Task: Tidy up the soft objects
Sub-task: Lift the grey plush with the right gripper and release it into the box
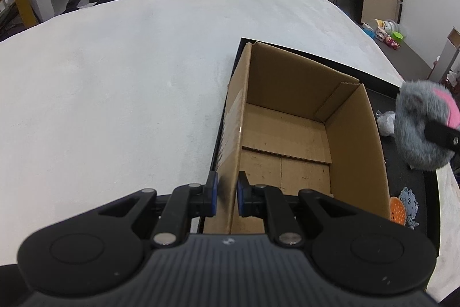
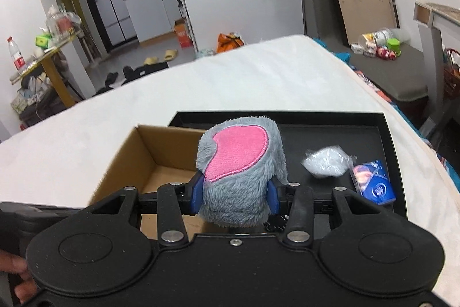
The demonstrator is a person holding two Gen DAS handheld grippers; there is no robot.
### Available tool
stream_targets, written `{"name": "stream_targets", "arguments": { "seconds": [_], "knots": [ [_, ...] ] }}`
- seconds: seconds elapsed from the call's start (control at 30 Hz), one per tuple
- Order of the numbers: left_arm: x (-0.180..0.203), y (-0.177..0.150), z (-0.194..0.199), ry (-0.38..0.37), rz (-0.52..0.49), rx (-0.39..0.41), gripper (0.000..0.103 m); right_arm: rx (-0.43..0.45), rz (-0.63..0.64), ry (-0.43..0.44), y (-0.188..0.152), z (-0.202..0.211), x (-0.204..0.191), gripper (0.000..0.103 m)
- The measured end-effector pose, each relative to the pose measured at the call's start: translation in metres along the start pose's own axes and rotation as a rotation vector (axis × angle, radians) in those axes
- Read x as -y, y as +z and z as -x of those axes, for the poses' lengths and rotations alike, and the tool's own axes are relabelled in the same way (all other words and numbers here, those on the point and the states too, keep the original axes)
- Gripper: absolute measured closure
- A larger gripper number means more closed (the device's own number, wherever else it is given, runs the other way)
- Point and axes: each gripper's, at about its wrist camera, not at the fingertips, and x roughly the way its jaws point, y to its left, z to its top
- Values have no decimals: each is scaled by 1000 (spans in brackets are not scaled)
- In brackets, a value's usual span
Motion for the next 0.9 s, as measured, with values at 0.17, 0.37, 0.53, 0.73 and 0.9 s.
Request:
{"name": "stream_targets", "arguments": {
  "seconds": [0.17,0.37,0.53,0.73,0.9],
  "knots": [
    [-2,-1,-3,-22,5,-6,91,48,4,-1,4,3,-6,61],
    [-4,0,-4,-31,25,-17,91,40,45,39,4,-6,-22,61],
    [-8,1,-4,-35,36,-31,91,6,96,47,3,-20,-43,61],
    [-10,5,-5,-48,61,-40,91,-63,132,53,1,-42,-62,60],
    [-17,8,-8,-61,100,-54,90,-106,127,62,-1,-54,-71,60]
  ]
}}
